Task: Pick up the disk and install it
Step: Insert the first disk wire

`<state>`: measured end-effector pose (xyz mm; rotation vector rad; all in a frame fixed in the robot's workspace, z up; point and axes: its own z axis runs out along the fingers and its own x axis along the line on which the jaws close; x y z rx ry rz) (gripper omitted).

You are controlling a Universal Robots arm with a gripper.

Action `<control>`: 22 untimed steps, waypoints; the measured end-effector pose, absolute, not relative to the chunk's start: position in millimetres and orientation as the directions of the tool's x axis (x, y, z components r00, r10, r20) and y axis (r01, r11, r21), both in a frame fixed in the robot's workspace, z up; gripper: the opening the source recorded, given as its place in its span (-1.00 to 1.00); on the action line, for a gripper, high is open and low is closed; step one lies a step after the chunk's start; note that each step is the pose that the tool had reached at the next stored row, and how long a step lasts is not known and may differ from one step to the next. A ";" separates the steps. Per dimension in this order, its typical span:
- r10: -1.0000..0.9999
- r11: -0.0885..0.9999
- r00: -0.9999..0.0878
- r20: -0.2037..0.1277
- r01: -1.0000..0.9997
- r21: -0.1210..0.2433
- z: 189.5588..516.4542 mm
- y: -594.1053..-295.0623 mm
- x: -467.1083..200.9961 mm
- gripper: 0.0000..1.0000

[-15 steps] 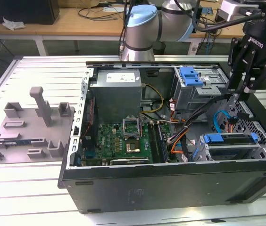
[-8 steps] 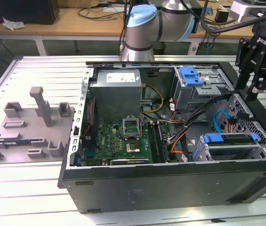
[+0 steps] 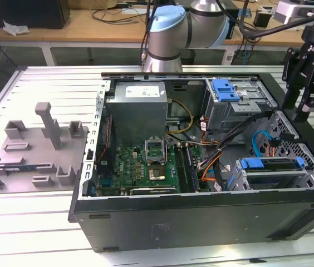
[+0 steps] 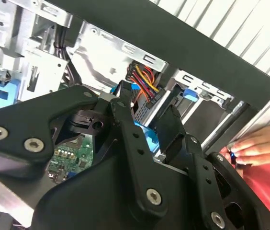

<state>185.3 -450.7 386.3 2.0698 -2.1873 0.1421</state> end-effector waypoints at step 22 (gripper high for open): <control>-0.935 0.284 -0.270 0.229 -0.959 0.029 374.0 -450.7 192.9 -0.03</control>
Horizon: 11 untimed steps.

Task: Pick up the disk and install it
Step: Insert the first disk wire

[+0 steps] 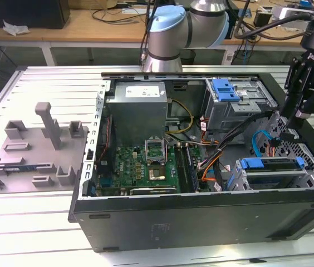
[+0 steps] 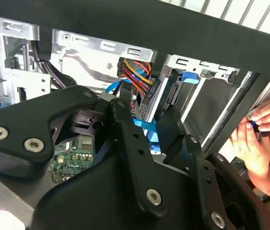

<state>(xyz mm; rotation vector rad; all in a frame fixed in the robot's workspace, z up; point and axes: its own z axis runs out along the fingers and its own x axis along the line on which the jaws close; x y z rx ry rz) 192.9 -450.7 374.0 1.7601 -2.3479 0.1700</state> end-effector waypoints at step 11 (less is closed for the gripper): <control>-0.917 0.290 -0.259 0.304 -0.955 0.063 368.2 -448.6 199.4 -0.03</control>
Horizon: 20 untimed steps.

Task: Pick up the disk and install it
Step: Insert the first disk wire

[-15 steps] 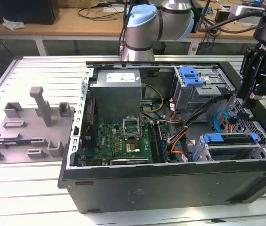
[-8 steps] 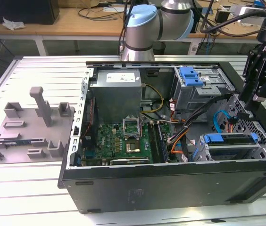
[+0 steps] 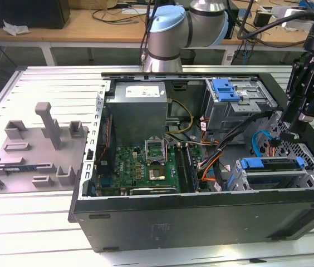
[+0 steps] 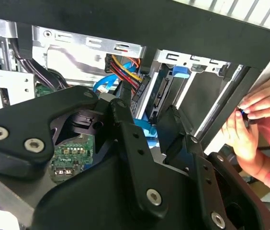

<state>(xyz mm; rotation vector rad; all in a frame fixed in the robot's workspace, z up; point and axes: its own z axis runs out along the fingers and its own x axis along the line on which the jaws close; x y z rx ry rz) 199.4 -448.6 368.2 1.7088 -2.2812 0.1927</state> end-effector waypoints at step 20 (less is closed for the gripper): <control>-0.905 0.293 -0.242 0.350 -0.951 0.098 355.0 -448.6 206.5 -0.33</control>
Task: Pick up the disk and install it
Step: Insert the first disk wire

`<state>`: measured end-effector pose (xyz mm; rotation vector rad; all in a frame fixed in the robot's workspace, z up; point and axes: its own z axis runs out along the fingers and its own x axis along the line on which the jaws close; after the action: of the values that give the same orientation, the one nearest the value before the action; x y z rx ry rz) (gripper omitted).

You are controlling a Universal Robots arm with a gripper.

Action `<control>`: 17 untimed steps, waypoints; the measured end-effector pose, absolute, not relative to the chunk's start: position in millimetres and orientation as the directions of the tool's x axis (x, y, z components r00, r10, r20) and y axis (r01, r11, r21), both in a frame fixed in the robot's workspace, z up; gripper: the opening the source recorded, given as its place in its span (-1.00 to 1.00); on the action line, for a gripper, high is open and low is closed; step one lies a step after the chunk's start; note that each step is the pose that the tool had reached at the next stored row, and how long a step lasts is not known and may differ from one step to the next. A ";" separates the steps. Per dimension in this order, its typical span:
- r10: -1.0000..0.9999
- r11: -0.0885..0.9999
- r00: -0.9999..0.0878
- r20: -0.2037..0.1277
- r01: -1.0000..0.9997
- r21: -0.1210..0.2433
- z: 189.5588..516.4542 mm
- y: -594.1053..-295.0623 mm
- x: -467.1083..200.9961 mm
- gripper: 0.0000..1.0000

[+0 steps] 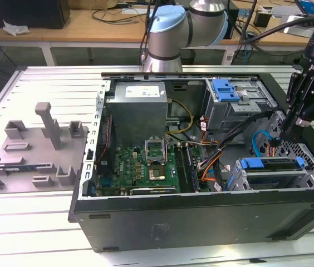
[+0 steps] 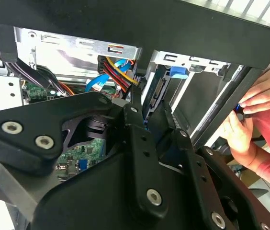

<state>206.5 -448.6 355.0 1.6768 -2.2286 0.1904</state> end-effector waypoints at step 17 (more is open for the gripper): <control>-0.905 0.293 -0.241 0.351 -0.951 0.101 348.7 -447.7 209.3 -0.33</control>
<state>209.3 -447.7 348.7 1.6756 -2.2258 0.1884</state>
